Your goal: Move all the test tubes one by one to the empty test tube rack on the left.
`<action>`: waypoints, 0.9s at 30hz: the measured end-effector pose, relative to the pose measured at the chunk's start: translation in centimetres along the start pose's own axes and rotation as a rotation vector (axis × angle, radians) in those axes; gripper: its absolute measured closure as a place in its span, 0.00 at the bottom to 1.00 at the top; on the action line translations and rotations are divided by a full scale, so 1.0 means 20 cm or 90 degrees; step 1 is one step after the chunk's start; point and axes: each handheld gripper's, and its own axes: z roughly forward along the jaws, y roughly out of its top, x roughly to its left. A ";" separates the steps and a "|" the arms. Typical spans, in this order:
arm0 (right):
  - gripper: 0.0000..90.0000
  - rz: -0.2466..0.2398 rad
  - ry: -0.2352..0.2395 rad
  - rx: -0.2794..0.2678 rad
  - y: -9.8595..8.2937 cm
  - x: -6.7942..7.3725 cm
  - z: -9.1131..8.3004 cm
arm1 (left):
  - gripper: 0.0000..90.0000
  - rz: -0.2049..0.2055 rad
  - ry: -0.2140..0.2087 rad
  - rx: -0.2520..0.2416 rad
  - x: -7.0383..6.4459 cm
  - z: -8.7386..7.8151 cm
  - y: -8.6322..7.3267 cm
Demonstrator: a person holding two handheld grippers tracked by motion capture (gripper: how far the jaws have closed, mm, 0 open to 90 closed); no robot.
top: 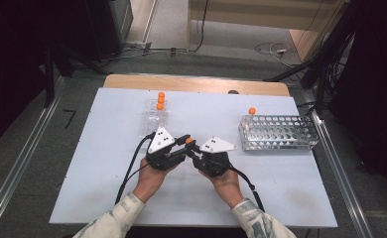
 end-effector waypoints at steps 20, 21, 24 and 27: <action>0.32 0.026 -0.024 -0.001 0.01 -0.08 -0.04 | 0.78 -0.051 0.052 -0.044 0.14 -0.04 0.06; 0.32 0.025 -0.026 0.000 0.01 -0.08 -0.04 | 0.78 -0.050 0.056 -0.048 0.15 -0.04 0.07; 0.32 0.026 -0.030 0.000 0.01 -0.08 -0.04 | 0.78 -0.045 0.070 -0.049 0.18 -0.04 0.10; 0.32 0.027 -0.032 -0.002 0.01 -0.09 -0.05 | 0.78 -0.056 0.076 -0.061 0.22 -0.05 0.14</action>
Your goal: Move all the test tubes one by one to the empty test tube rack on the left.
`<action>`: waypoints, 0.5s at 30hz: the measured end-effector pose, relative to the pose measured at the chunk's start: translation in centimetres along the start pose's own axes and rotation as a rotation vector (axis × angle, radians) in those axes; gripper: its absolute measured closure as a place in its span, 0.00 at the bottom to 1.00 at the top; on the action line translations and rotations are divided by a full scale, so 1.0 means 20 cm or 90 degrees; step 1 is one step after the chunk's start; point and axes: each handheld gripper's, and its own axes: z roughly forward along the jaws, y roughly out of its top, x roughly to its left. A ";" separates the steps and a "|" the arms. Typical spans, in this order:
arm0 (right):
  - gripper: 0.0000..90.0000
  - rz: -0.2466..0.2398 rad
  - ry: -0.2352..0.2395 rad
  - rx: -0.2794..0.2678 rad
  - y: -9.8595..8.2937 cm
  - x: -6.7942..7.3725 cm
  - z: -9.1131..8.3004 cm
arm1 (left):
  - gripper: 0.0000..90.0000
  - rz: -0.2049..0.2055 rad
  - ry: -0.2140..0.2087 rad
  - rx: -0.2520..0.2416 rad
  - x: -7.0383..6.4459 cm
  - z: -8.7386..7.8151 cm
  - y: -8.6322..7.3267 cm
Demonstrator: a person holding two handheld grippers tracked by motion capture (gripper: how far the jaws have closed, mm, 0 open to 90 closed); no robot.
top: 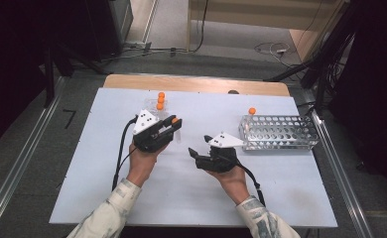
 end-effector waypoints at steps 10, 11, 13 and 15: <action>0.33 0.000 -0.006 0.003 0.00 -0.01 0.00 | 0.78 -0.011 0.035 -0.025 0.10 -0.03 0.09; 0.33 -0.001 -0.006 0.002 0.00 -0.01 0.00 | 0.78 -0.012 0.042 -0.028 0.11 -0.03 0.10; 0.34 0.000 -0.007 0.003 -0.01 -0.01 0.00 | 0.78 -0.012 0.053 -0.032 0.13 -0.04 0.10; 0.34 -0.002 -0.010 0.007 -0.01 -0.01 0.00 | 0.78 -0.016 0.064 -0.039 0.15 -0.04 0.11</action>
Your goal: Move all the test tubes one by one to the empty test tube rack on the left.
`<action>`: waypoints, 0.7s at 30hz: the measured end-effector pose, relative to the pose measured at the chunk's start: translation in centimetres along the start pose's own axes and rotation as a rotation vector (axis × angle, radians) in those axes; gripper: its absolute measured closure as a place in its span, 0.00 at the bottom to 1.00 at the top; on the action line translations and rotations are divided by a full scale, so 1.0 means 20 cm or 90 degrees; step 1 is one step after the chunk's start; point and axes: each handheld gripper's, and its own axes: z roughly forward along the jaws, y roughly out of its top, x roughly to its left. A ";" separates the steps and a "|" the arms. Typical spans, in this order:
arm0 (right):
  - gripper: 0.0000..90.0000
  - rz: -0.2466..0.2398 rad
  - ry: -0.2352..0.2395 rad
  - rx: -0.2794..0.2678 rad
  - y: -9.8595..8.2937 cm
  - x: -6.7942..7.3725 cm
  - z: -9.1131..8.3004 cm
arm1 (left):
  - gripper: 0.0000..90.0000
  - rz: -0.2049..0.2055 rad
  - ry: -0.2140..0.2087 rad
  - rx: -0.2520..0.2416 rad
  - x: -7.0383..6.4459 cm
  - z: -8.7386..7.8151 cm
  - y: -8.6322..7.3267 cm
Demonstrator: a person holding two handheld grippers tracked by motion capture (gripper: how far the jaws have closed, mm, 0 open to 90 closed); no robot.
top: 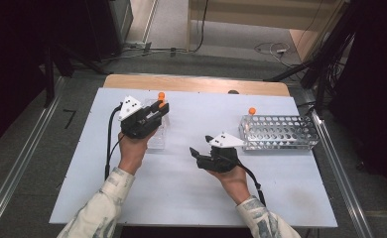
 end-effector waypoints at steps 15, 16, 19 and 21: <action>0.35 -0.004 0.000 0.000 0.00 0.01 0.00 | 0.78 0.016 0.064 0.005 0.10 0.06 0.00; 0.35 -0.003 0.000 -0.001 0.00 0.00 0.00 | 0.78 0.016 0.064 0.012 0.10 0.06 0.00; 0.35 -0.001 -0.001 -0.001 0.00 0.00 0.00 | 0.78 0.016 0.064 0.021 0.11 0.08 -0.02; 0.35 -0.001 -0.001 -0.001 0.00 0.00 0.00 | 0.78 0.022 0.066 0.037 0.10 0.09 -0.03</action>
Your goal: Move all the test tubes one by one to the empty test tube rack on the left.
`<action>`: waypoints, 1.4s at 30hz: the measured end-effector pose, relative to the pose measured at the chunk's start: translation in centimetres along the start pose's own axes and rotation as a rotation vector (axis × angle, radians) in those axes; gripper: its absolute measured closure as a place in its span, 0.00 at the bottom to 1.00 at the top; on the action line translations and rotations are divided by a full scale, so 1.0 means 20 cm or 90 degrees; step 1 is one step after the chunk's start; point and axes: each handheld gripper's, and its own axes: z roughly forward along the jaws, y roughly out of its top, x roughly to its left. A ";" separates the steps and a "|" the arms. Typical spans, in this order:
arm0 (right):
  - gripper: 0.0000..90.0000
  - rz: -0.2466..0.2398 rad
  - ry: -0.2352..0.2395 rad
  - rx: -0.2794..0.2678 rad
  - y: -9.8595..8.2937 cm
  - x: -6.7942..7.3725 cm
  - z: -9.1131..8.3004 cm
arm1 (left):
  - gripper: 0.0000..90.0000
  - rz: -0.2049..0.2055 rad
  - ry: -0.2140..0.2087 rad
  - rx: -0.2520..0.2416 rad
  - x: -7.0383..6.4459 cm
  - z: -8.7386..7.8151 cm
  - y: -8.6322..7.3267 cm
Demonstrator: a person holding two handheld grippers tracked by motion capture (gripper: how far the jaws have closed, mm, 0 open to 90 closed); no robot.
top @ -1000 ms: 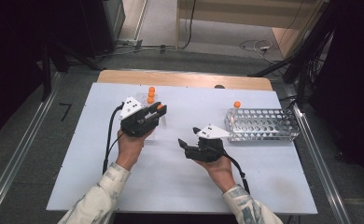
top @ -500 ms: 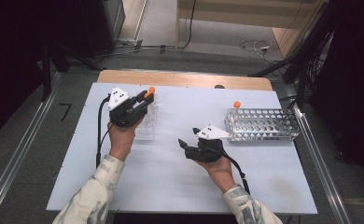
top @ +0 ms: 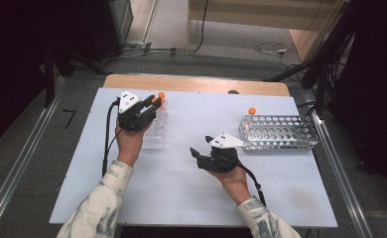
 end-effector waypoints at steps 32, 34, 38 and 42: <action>0.35 0.013 -0.012 -0.007 0.00 -0.04 -0.01 | 0.24 -0.008 0.039 0.063 -0.04 0.00 -0.14; 0.35 0.017 -0.017 -0.009 0.00 -0.05 -0.02 | 0.21 -0.014 0.045 0.056 -0.04 -0.02 -0.14; 0.35 0.027 -0.027 -0.016 0.01 -0.08 -0.04 | 0.18 -0.022 0.043 0.058 -0.04 -0.06 -0.17; 0.35 0.036 -0.038 -0.020 0.01 -0.11 -0.05 | 0.17 -0.027 0.039 0.063 -0.04 -0.09 -0.20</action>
